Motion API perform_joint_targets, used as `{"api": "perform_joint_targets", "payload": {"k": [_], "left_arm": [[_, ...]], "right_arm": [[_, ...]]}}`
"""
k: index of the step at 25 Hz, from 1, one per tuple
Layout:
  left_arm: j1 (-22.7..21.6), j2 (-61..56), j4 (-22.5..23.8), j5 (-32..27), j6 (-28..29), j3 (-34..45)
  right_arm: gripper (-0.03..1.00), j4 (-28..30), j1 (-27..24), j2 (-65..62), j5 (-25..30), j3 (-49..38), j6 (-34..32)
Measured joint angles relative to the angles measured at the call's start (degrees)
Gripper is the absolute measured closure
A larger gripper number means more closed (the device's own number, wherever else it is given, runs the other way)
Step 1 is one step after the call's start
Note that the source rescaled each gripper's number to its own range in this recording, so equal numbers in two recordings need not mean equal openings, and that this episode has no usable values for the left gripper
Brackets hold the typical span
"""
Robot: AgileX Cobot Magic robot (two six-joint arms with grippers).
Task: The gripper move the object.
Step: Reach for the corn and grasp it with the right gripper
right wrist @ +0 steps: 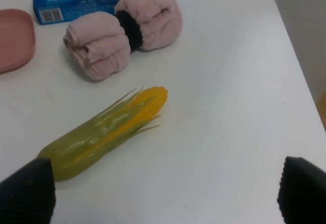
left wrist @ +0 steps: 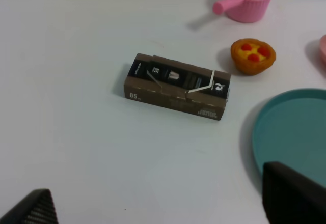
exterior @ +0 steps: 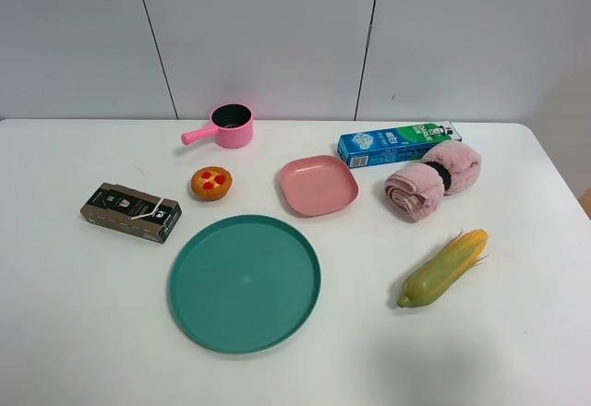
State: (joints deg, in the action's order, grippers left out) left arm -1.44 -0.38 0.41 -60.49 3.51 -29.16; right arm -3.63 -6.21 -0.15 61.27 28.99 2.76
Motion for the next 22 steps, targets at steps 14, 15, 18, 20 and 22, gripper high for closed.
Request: {"api": "perform_joint_targets", "payload": {"k": [14,15,18,20,22], "left_arm": [[0.00,0.00,0.00,0.00,0.00,0.00],[0.00,0.00,0.00,0.00,0.00,0.00],[0.00,0.00,0.00,0.00,0.00,0.00],[0.00,0.00,0.00,0.00,0.00,0.00],[0.00,0.00,0.00,0.00,0.00,0.00]], "right_arm": [[-0.03,0.00,0.00,0.00,-0.63,0.00,0.00],[-0.03,0.00,0.00,0.00,-0.63,0.00,0.00],[-0.03,0.00,0.00,0.00,-0.63,0.00,0.00],[-0.03,0.05,0.00,0.00,-0.63,0.00,0.00],[-0.03,0.51,0.00,0.00,-0.68,0.00,0.00]]}}
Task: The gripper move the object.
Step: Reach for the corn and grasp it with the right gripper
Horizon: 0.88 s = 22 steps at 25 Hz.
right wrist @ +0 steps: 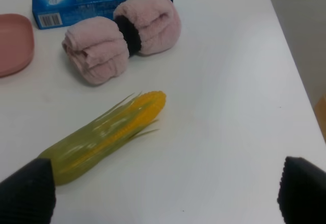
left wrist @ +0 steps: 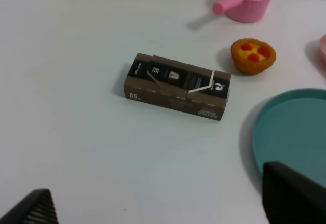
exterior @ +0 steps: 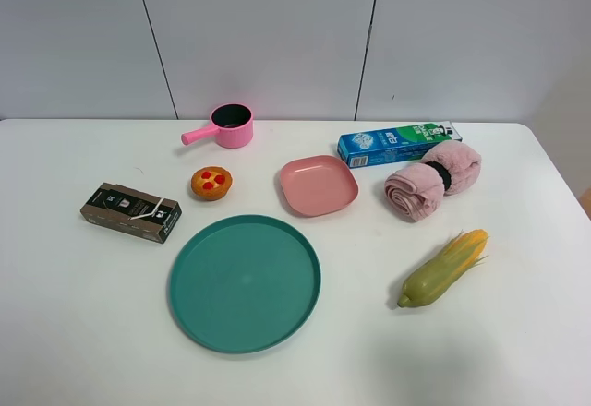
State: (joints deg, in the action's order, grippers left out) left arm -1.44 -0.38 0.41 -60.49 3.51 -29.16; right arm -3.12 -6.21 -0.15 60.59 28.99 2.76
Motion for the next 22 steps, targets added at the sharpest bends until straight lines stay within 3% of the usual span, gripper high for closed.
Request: {"api": "perform_joint_targets", "payload": {"k": [4,14,22], "left_arm": [[0.00,0.00,0.00,0.00,0.00,0.00],[0.00,0.00,0.00,0.00,0.00,0.00],[0.00,0.00,0.00,0.00,0.00,0.00]], "right_arm": [[-0.03,1.13,0.00,4.00,1.36,1.93,0.00],[-0.03,0.97,0.00,29.13,3.71,17.84,-2.76],[-0.03,-3.43,0.00,51.25,7.29,25.78,-4.12]]}}
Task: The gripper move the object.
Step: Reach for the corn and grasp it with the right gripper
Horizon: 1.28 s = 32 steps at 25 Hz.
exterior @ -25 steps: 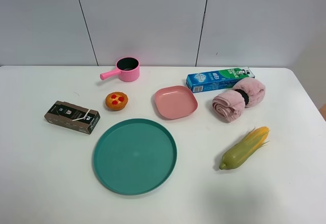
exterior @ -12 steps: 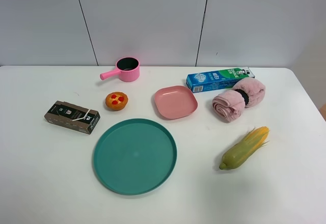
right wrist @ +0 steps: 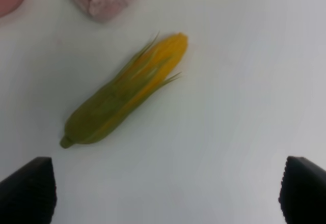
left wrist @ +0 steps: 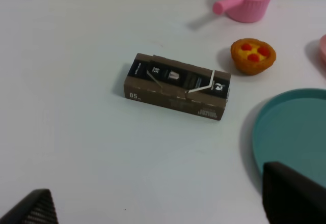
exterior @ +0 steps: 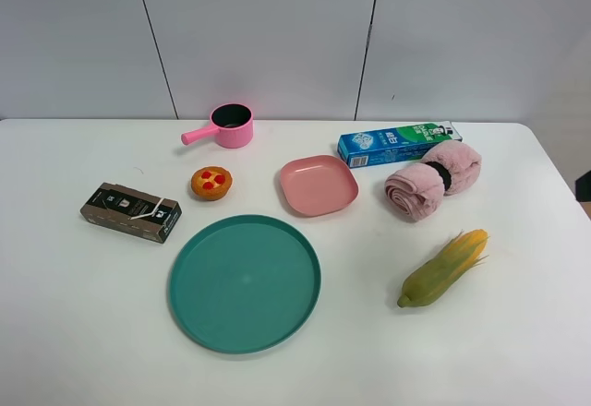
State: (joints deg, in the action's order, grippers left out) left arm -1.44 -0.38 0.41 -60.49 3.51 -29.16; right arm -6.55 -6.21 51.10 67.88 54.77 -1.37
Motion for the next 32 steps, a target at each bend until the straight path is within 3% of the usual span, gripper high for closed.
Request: {"api": "perform_joint_targets", "payload": {"k": [7,16,21,32], "left_arm": [[0.00,0.00,0.00,0.00,0.00,0.00],[0.00,0.00,0.00,0.00,0.00,0.00],[0.00,0.00,0.00,0.00,0.00,0.00],[0.00,0.00,0.00,0.00,0.00,0.00]], "right_arm": [[-0.03,-2.07,0.00,9.31,-2.71,0.19,-12.04],[-0.03,-5.89,0.00,12.19,-7.71,0.19,-27.28],[-0.03,-7.50,0.63,15.13,-5.91,0.19,-29.26],[-0.03,-4.20,1.20,21.38,-6.87,0.19,-31.95]]}}
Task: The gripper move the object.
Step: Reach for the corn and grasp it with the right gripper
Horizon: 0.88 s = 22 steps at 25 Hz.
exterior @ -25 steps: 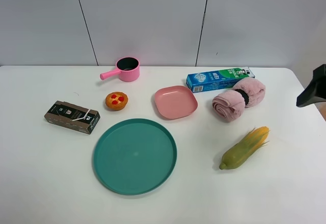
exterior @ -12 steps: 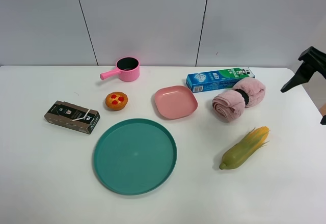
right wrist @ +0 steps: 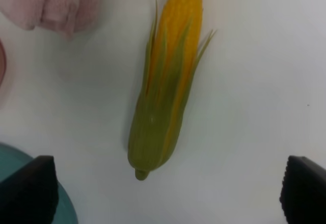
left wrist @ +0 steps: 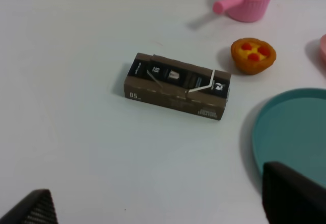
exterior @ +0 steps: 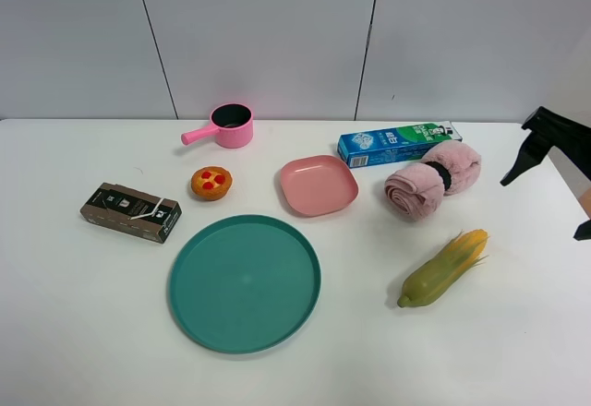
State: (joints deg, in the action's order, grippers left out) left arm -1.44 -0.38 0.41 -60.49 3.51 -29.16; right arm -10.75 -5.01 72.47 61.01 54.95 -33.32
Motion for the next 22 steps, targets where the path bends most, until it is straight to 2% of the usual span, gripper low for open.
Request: {"api": "perform_joint_targets", "payload": {"k": [3,6,12,22], "left_arm": [[0.00,0.00,0.00,0.00,0.00,0.00],[0.00,0.00,0.00,0.00,0.00,0.00],[0.00,0.00,0.00,0.00,0.00,0.00],[0.00,0.00,0.00,0.00,0.00,0.00]], "right_arm": [[-0.03,1.92,2.18,3.02,-2.27,0.00,-1.25],[-0.03,4.85,6.40,6.90,-5.52,0.00,-4.07],[-0.03,5.31,14.23,15.31,-10.35,0.00,-7.40],[-0.03,3.25,17.27,17.80,-10.23,-1.69,-7.80]]}}
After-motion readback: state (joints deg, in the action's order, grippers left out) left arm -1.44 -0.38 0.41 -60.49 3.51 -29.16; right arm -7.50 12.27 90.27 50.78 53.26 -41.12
